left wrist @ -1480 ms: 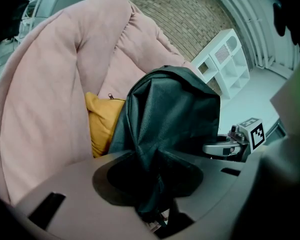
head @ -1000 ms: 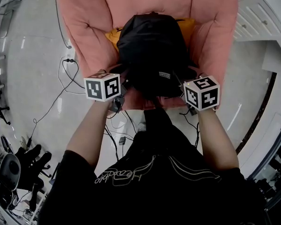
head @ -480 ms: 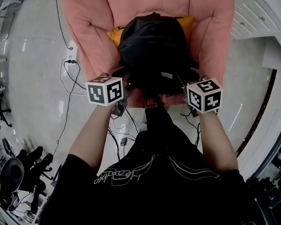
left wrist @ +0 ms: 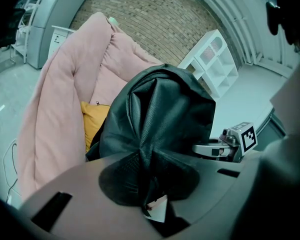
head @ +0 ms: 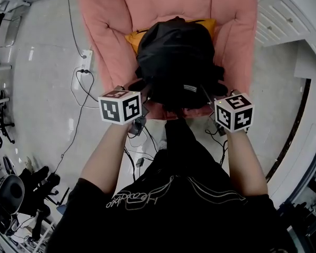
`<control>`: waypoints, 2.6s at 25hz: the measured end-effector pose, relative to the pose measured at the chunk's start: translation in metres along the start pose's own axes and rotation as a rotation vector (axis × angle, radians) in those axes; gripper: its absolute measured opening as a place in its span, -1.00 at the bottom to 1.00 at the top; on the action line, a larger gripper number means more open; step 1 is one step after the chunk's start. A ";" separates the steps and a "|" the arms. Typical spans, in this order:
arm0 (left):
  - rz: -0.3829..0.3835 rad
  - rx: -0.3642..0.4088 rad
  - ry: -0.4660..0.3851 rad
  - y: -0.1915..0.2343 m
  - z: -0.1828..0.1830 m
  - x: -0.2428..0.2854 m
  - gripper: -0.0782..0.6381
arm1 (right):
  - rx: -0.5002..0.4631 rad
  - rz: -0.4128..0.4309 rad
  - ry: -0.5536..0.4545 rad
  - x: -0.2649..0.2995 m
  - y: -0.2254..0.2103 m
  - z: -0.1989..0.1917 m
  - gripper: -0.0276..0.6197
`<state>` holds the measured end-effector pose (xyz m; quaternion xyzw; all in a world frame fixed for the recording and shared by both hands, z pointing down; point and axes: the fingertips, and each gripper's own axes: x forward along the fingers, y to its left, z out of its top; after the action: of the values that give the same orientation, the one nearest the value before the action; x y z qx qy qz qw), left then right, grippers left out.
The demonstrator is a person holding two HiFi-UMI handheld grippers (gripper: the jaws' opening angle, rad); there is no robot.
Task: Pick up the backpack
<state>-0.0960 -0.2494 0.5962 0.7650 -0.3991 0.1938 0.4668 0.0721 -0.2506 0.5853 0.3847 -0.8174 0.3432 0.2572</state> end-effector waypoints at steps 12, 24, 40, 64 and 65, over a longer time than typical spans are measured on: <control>0.002 0.010 -0.042 -0.040 -0.005 -0.063 -0.62 | -0.017 0.027 -0.052 -0.055 0.045 0.010 -0.75; -0.015 0.081 -0.109 -0.103 -0.015 -0.162 -0.63 | -0.025 0.077 -0.153 -0.139 0.114 0.017 -0.75; -0.102 0.120 -0.180 -0.163 -0.043 -0.267 -0.63 | -0.060 0.069 -0.263 -0.233 0.199 0.008 -0.75; -0.116 0.190 -0.229 -0.203 -0.067 -0.317 -0.63 | -0.066 0.050 -0.372 -0.289 0.239 -0.013 -0.75; -0.118 0.191 -0.230 -0.205 -0.067 -0.318 -0.63 | -0.067 0.049 -0.375 -0.292 0.239 -0.012 -0.75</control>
<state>-0.1215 -0.0042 0.3014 0.8452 -0.3842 0.1142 0.3537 0.0480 0.0028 0.3065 0.4132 -0.8710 0.2442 0.1046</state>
